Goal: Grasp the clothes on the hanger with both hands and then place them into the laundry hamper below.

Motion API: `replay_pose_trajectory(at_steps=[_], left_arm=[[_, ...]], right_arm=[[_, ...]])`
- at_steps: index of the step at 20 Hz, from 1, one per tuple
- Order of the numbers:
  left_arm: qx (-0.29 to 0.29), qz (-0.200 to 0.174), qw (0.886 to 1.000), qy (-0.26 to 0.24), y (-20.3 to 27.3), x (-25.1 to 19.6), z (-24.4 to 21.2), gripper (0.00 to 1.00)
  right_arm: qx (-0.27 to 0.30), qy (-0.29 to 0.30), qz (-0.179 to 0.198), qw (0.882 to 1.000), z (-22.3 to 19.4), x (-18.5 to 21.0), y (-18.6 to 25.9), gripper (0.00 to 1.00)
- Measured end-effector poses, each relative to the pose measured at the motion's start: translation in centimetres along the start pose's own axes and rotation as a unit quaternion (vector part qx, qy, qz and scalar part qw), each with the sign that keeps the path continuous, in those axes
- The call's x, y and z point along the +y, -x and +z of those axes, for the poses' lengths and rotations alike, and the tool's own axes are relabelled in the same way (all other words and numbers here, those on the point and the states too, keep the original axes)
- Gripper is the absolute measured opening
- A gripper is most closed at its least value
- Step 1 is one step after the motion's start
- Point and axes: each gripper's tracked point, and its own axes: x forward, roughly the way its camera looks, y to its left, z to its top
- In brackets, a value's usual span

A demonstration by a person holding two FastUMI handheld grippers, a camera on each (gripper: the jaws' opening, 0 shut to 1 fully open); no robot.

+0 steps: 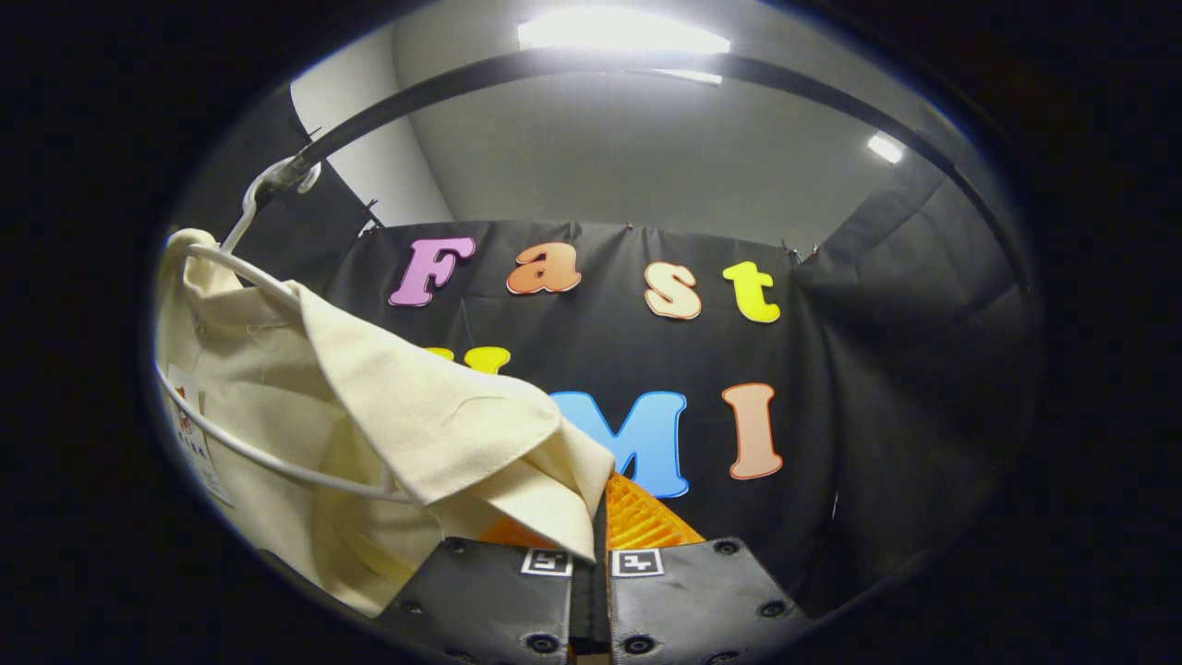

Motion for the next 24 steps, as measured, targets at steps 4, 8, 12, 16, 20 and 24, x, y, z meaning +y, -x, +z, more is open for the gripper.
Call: replay_pose_trajectory(at_steps=[4, 8, 12, 16, 20, 24], left_arm=[[0.030, -0.076, 0.997, 0.015, 1.3, -3.8, -1.5, 0.00], [0.046, -0.107, 0.992, 0.044, 1.7, -7.1, -2.8, 0.01], [0.021, -0.133, 0.988, 0.076, 2.8, -9.7, -1.2, 0.91], [0.038, -0.115, 0.989, 0.091, 1.9, -11.9, -2.7, 0.92], [0.071, -0.066, 0.991, 0.097, -0.8, -13.4, -4.9, 0.92], [0.081, -0.023, 0.993, 0.077, -2.2, -13.4, -5.9, 0.92]], right_arm=[[0.006, -0.012, 0.018, 1.000, -0.3, 0.2, 0.1, 0.02], [0.009, 0.001, 0.028, 1.000, -0.7, 0.8, 0.9, 0.02], [0.009, 0.005, 0.030, 0.999, -0.8, 0.9, 1.3, 0.02], [0.010, 0.005, 0.031, 0.999, -0.9, 0.9, 1.2, 0.02], [0.011, 0.006, 0.038, 0.999, -1.1, 1.1, 1.0, 0.02], [0.010, 0.006, 0.046, 0.999, -1.3, 1.2, 0.8, 0.02]])
